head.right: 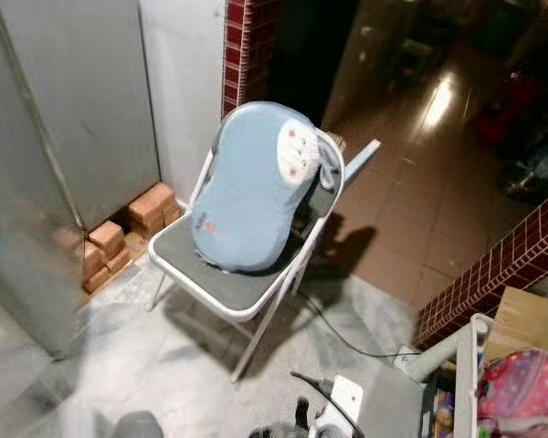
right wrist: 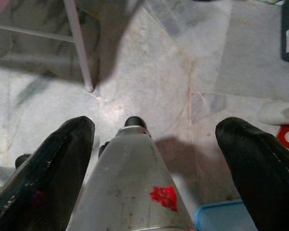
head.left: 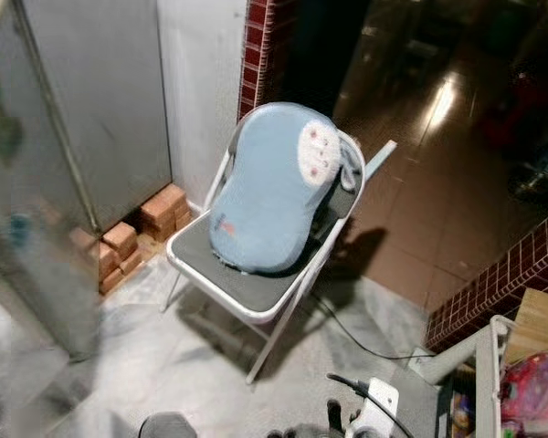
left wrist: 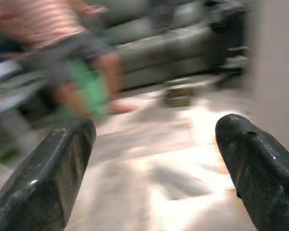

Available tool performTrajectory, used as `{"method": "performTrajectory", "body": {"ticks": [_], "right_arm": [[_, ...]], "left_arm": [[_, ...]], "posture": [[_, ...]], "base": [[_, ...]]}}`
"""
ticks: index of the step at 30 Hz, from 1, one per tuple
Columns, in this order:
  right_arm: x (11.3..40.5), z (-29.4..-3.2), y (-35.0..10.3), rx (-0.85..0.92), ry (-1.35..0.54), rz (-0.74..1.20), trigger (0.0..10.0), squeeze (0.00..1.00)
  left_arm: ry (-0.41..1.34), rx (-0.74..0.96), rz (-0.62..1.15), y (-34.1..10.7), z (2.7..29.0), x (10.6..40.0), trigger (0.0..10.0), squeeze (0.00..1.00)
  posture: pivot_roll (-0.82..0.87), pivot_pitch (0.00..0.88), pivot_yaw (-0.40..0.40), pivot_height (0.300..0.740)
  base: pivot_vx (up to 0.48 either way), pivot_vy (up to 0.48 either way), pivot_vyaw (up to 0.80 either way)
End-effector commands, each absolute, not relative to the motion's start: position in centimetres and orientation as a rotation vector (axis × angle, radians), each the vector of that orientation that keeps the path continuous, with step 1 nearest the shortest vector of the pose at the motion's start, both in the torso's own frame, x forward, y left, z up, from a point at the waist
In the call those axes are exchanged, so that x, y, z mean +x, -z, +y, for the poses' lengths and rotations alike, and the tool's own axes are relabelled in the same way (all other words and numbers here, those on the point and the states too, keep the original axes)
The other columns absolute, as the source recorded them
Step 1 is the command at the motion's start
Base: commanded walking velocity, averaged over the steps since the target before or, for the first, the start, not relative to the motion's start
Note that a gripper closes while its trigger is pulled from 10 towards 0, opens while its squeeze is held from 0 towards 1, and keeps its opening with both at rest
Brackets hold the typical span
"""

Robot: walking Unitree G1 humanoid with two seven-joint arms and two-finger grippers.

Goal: Restocking fridge

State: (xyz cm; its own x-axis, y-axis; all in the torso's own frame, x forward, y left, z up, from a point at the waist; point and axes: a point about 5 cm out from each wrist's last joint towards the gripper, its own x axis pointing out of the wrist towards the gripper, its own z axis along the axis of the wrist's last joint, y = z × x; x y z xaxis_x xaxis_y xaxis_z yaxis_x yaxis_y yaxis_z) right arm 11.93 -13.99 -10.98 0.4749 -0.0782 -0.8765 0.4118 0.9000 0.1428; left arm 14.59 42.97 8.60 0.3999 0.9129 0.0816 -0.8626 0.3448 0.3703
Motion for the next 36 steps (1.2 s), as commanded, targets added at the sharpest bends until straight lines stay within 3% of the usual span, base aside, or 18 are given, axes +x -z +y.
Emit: {"method": "performTrajectory", "body": {"ticks": [1,3,5,7,11,13,15,24,26,30,36], "right_arm": [[31.9,-10.6,-5.1,0.031,-0.383,0.145,10.0,0.0],[32.0,-10.3,-5.1,0.029,-0.395,0.151,10.0,0.0],[32.1,-10.2,-5.1,0.029,-0.396,0.155,10.0,0.0],[32.3,-10.0,-5.2,0.029,-0.401,0.16,10.0,0.0],[32.4,-9.8,-5.3,0.03,-0.406,0.16,10.0,0.0],[32.4,-9.9,-5.2,0.025,-0.404,0.163,10.0,0.0],[32.4,-10.0,-5.2,0.023,-0.402,0.164,10.0,0.0],[32.0,-10.9,-4.7,0.01,-0.366,0.172,10.0,0.0],[31.9,-11.0,-4.7,0.009,-0.365,0.173,10.0,0.0],[31.7,-11.3,-4.4,-0.001,-0.352,0.184,10.0,0.0],[31.7,-11.6,-4.3,-0.001,-0.338,0.189,10.0,0.0]], "left_arm": [[-1.199,0.375,0.176,-7.7,42.7,12.7,10.0,0.0],[-1.236,0.388,0.233,-6.7,42.3,9.5,10.0,0.0],[-1.224,0.397,0.271,-5.7,41.1,8.3,10.0,0.0],[-1.142,0.393,0.322,-3.7,38.1,7.6,10.0,0.0],[-1.086,0.36,0.349,-2.9,35.6,8.0,10.0,0.0],[-0.928,0.318,0.315,-2.5,33.5,10.8,10.0,0.0],[-0.88,0.305,0.302,-2.5,32.9,11.6,10.0,0.0],[-0.363,0.246,0.164,-4.3,26.0,19.9,10.0,0.0],[-0.312,0.253,0.152,-4.5,25.3,20.3,10.0,0.0],[-0.077,0.163,0.132,-5.0,21.6,22.6,10.0,0.0],[0.065,0.115,0.134,-5.2,18.9,22.8,10.0,0.0]], "posture": [[0.18,0.0,-0.144,0.74],[0.2,0.0,-0.15,0.74],[0.21,0.0,-0.152,0.74],[0.22,0.0,-0.153,0.74],[0.22,0.0,-0.156,0.74],[0.22,0.0,-0.155,0.74],[0.22,0.0,-0.155,0.74],[0.16,0.0,-0.137,0.74],[0.16,0.0,-0.137,0.74],[0.13,0.0,-0.132,0.74],[0.11,0.0,-0.123,0.74]], "base": [[0.0,0.0,0.0],[0.0,0.0,0.0],[0.0,0.0,0.0],[0.0,0.0,0.0],[0.0,0.0,0.0],[0.0,0.0,0.0],[0.0,0.0,0.0],[0.0,0.0,0.0],[0.0,0.24,0.0],[0.0,0.48,0.0],[0.0,0.48,0.0]]}}
